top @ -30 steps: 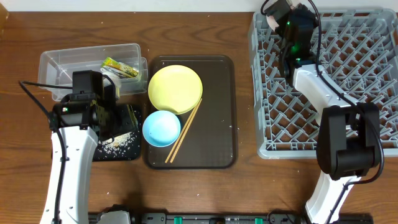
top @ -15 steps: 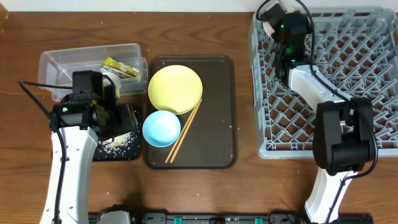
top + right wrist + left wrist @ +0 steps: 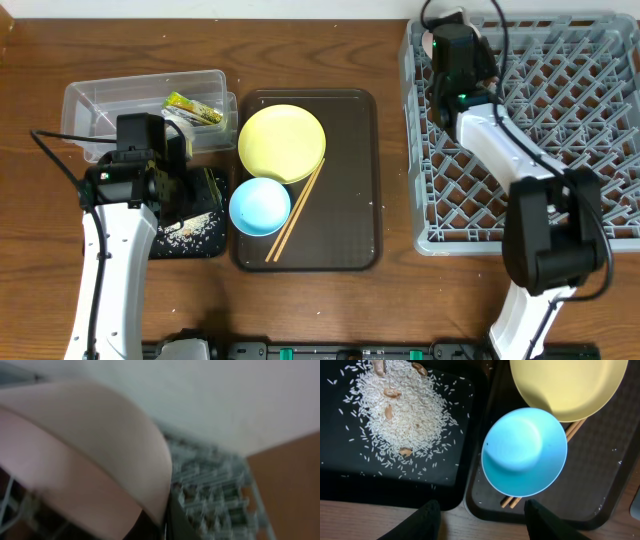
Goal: Sort waste into correct bins and load items into the dishwasher rack
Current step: 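Set the pink cup down in the rack's back-left corner, open right gripper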
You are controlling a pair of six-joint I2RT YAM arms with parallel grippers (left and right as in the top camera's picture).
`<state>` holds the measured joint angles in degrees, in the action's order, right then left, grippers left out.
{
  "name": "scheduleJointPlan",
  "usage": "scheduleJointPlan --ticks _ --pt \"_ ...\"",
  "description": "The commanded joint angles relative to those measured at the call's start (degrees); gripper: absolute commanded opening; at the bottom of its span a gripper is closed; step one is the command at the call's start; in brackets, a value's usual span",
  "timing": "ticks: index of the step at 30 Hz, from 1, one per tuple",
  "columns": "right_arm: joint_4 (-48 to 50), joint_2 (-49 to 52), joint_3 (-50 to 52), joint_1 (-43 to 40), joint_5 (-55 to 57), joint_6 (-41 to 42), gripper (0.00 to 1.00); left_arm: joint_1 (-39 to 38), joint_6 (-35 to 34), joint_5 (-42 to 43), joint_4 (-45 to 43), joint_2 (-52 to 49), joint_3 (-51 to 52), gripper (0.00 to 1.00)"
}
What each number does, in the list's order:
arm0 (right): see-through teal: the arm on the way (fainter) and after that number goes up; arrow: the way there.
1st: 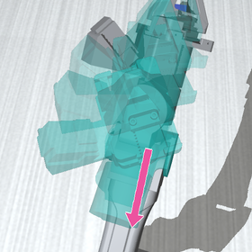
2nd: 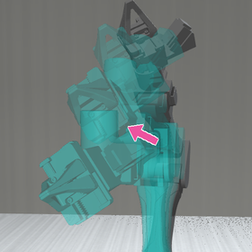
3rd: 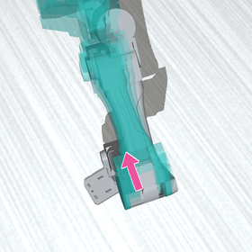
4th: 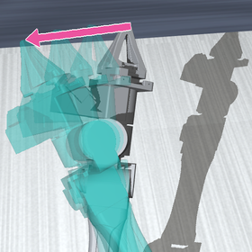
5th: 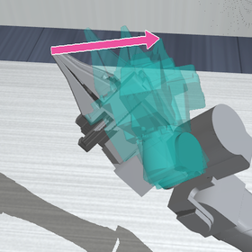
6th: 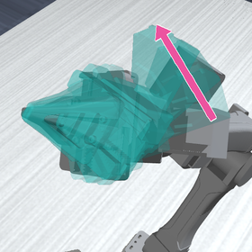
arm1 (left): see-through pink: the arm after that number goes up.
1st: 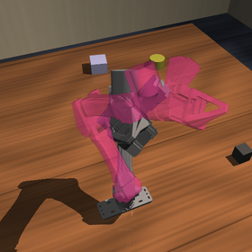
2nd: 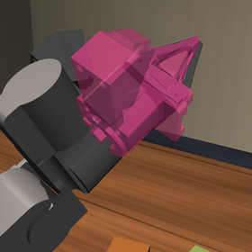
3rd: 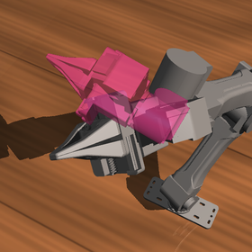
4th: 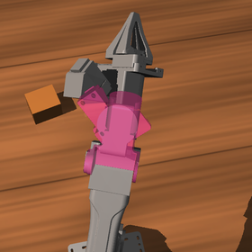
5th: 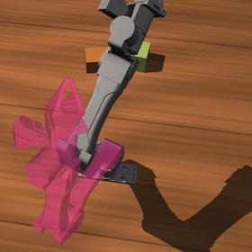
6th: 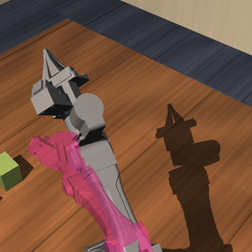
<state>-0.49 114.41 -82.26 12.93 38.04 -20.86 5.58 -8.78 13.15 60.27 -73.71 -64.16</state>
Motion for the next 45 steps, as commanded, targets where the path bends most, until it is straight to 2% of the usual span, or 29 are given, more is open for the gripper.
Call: scheduleJointPlan --ticks 1,5,8,10,14,16,20,26,28,30,32,34,35,38,40,45 --pt "-5.84 -3.74 0.63 1.42 -2.60 8.02 0.01 0.24 -0.09 -0.35 0.33 0.37 -0.09 0.57" --pt "-13.40 -5.66 0.63 2.51 -2.78 8.81 0.01 0.24 -0.09 -0.35 0.33 0.37 -0.09 0.57" --pt "-19.17 -6.40 0.63 3.45 -3.02 13.16 0.03 0.24 -0.09 -0.35 0.37 0.37 -0.09 0.57" --pt "-21.92 -6.54 0.63 3.82 -3.45 16.17 0.15 0.24 -0.09 -0.35 0.37 0.37 -0.09 0.57" --pt "-25.03 -6.54 0.63 3.98 -7.04 17.42 0.24 0.24 -0.09 -0.35 0.37 0.37 -0.09 0.57" --pt "-25.51 -6.54 0.63 3.98 -8.76 17.42 0.33 0.24 -0.09 -0.35 0.37 0.37 -0.09 0.57" --pt "-26.32 -6.67 0.61 4.42 -9.40 17.44 0.61 0.24 -0.07 -0.35 0.61 0.37 -0.09 0.57" --pt "-27.30 -10.88 0.61 4.76 -11.67 20.22 0.81 0.24 -0.07 -0.35 0.59 0.37 -0.09 0.57" --pt "-29.07 -13.49 0.61 4.76 -15.23 20.20 0.76 0.24 -0.07 -0.35 0.59 0.37 -0.09 0.57" --pt "-32.76 -16.39 0.61 4.76 -20.79 20.35 0.59 0.24 -0.07 -0.35 0.59 0.37 -0.09 0.57" --pt "-37.75 -18.64 0.61 4.76 -25.24 23.04 0.34 0.24 -0.07 -0.35 0.59 0.37 -0.09 0.57" --pt "-44.54 -20.37 0.61 4.72 -28.06 26.45 0.13 0.24 -0.07 -0.35 0.59 0.37 -0.09 0.57" --pt "-48.30 -20.92 0.61 4.72 -28.74 28.72 0.07 0.24 -0.07 -0.35 0.59 0.37 -0.09 0.57" --pt "-59.01 -21.16 0.66 4.76 -30.42 33.81 0.04 0.24 -0.07 -0.35 0.55 0.37 -0.09 0.57" --pt "-63.63 -20.74 1.42 4.79 -32.00 34.12 0.04 0.24 -0.07 -0.35 0.57 0.37 -0.09 0.57" --pt "-66.12 -20.65 6.19 4.79 -36.39 34.12 0.04 0.24 -0.07 -0.35 0.55 0.37 -0.09 0.58"
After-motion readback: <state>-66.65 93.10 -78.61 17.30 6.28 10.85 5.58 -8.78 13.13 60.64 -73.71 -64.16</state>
